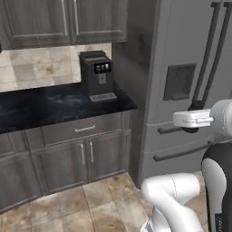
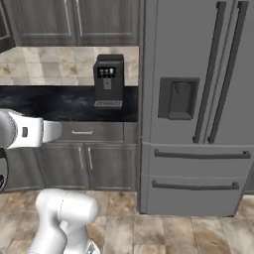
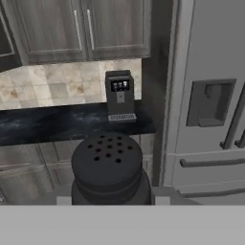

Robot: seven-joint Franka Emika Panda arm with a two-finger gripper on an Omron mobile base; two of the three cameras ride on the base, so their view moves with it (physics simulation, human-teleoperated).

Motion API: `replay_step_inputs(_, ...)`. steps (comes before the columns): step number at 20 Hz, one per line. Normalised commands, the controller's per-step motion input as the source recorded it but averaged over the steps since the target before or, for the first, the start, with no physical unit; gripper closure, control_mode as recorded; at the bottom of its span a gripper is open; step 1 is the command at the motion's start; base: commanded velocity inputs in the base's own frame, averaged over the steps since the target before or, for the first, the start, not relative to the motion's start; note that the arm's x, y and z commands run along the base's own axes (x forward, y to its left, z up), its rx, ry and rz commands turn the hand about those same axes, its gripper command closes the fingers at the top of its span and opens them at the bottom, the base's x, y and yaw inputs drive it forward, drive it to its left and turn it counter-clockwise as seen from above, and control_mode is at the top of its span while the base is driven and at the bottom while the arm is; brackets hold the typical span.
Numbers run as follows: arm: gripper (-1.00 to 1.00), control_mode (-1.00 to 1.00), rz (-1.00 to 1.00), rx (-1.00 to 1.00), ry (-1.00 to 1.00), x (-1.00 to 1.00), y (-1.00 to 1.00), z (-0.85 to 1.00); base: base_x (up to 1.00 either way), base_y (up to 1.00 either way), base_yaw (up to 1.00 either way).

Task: Collect the turmeric, ketchup, and shaker from the cabinet and place them next to the stove.

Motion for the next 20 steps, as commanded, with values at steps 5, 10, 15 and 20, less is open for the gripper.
replay_step_inputs(5,1.00,1.00,0.00,0.00,0.00,0.00,0.00,0.00,0.00,-1.00,0.00)
replay_step_inputs(10,1.00,1.00,0.00,0.00,0.00,0.00,0.00,0.00,0.00,-1.00,0.00)
replay_step_inputs(15,1.00,1.00,0.00,0.00,0.00,0.00,0.00,0.00,0.00,-1.00,0.00)
replay_step_inputs(20,1.00,1.00,0.00,0.00,0.00,0.00,0.00,0.00,0.00,-1.00,0.00)
